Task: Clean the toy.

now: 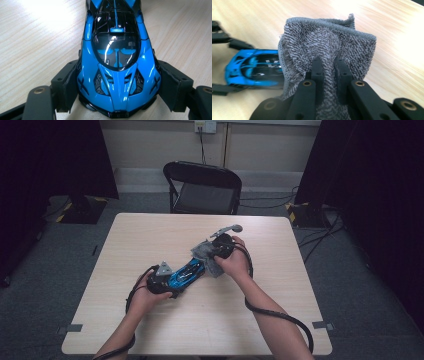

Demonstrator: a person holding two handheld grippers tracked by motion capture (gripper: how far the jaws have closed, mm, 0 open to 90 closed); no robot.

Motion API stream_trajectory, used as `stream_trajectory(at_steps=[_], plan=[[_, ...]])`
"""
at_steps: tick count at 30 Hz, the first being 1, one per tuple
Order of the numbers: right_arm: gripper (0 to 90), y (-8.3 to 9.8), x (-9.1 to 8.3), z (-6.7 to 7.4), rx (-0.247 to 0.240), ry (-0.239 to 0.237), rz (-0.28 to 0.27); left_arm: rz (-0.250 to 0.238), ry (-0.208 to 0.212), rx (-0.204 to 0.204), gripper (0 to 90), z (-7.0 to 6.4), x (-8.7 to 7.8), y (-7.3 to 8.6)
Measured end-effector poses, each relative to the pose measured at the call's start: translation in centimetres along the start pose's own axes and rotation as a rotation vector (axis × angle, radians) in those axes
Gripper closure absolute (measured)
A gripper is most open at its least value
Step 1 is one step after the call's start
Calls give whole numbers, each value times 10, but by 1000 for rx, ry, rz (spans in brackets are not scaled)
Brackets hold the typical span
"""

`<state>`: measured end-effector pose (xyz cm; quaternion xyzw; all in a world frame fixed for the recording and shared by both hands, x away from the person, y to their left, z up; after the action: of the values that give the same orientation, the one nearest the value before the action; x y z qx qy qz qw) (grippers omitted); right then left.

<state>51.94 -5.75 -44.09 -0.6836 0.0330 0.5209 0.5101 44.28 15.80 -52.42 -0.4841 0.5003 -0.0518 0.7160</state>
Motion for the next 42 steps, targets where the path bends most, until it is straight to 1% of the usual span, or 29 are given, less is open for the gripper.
stream_trajectory(at_steps=[6,13,18,20,21,22,24,26,27,31,32,34,35,37,38,42], plan=[[811,2,8,25,-37,-75,13,0,0,0,254,0,0,0],[811,6,19,52,-77,-123,27,1,1,0,254,0,0,0],[810,8,24,68,-115,-149,43,2,1,2,254,0,0,0],[810,8,25,72,-114,-172,49,1,1,2,254,0,0,0],[810,9,26,74,-127,-169,56,1,1,2,254,0,0,0],[809,9,27,77,-142,-176,57,0,1,0,254,0,0,0],[809,9,28,81,-142,-195,59,-2,0,-3,254,0,0,0],[809,10,30,84,-159,-195,65,-2,-1,-2,254,0,0,0],[809,10,31,86,-159,-209,62,-1,-3,2,254,0,0,0],[809,8,34,92,-169,-217,57,-2,-6,2,254,0,0,0],[809,9,35,94,-172,-218,60,-1,-4,3,254,0,0,0],[808,9,38,96,-192,-208,68,-2,-5,3,254,0,0,0],[808,10,40,97,-187,-209,70,-2,-5,3,254,0,0,0],[806,12,43,98,-201,-214,69,2,-4,9,254,1,0,0],[806,12,44,98,-199,-216,68,2,-4,9,254,1,0,0],[806,12,44,99,-200,-209,74,2,-4,9,254,1,0,0]])
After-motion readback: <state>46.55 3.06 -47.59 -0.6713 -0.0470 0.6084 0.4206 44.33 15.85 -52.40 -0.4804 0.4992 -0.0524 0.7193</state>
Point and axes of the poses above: each handheld gripper's, and its own axes: x roughly forward along the jaws, y roughly out of its underside, z roughly to its left, the point moved 3 cm from there along x, roughly forward along the jaws, and after that the axes turned 4 degrees about x, right-handed, at the moved point
